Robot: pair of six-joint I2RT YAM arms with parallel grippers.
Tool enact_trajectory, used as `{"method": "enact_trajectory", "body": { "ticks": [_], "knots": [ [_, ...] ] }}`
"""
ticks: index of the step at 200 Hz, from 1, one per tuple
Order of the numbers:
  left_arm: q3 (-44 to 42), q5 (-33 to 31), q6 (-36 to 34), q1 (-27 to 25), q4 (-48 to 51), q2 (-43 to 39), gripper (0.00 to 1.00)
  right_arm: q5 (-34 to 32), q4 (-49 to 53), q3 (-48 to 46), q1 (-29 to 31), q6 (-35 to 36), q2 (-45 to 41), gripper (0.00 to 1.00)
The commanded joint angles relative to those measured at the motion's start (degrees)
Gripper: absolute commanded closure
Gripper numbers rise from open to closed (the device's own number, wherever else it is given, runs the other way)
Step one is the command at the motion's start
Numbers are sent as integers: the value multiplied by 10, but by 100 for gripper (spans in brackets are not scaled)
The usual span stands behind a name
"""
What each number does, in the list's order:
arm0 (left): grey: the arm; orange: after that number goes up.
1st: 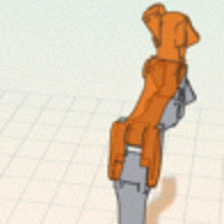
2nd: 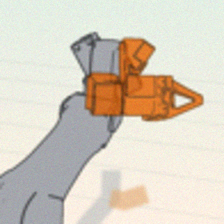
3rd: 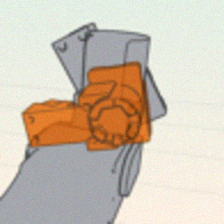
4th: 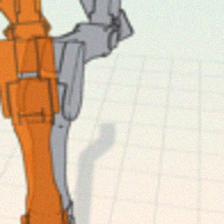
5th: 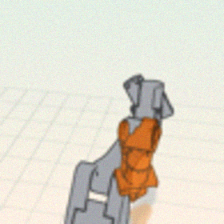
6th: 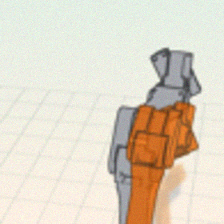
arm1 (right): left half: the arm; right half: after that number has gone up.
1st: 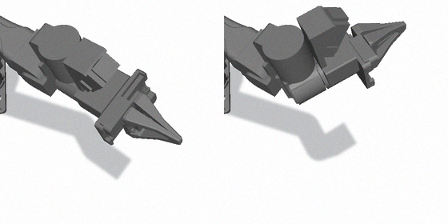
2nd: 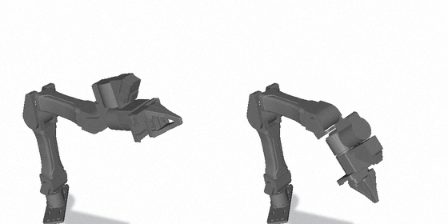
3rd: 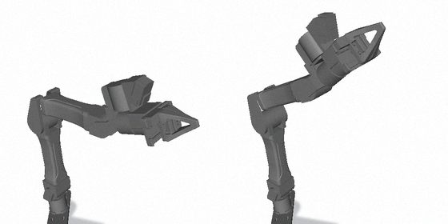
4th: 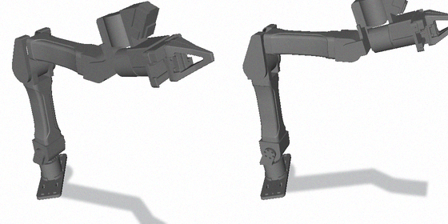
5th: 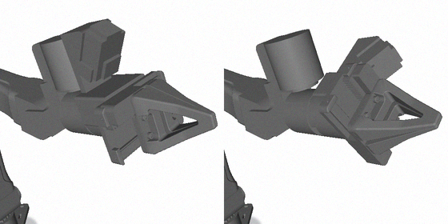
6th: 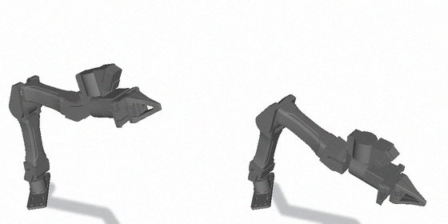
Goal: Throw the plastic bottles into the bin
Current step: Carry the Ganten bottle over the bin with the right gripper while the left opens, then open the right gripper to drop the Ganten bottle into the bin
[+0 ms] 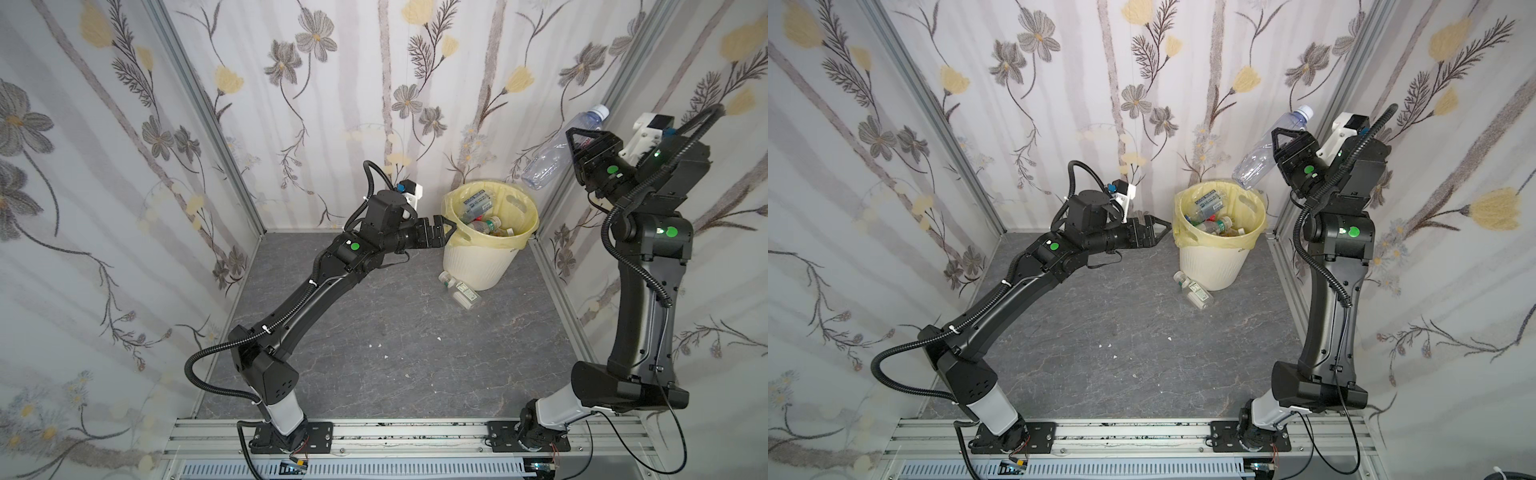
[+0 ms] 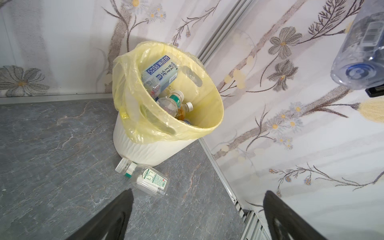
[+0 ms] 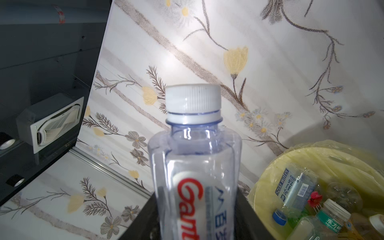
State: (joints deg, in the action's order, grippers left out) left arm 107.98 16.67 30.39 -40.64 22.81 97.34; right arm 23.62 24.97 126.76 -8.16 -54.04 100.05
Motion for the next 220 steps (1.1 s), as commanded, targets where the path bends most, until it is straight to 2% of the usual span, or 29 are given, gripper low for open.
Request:
{"method": "enact_trajectory", "body": {
  "ticks": [1, 12, 37, 51, 64, 172, 220],
  "knots": [
    [-7, 12, -6, 12, 0, -10, 0, -38, 17, -6, 16, -9, 46, 49],
    [-9, 15, -5, 19, 1, -11, 0, -67, 39, -24, 32, 5, 67, 43],
    [-9, 23, 6, 30, 1, -9, 0, -64, 69, -70, 36, -15, 102, 25],
    [-9, 29, 11, 34, 1, -7, 0, -88, 59, -103, 41, -15, 78, 17],
    [-8, 34, 12, 36, 1, -2, 0, -102, 18, -148, 44, -15, 42, 1],
    [41, 63, 48, 38, 2, 63, 0, -71, -6, -312, 10, 4, -80, 0],
    [38, 57, 53, 38, 2, 63, 0, -54, -10, -329, -2, 10, -103, 0]
  ]
}}
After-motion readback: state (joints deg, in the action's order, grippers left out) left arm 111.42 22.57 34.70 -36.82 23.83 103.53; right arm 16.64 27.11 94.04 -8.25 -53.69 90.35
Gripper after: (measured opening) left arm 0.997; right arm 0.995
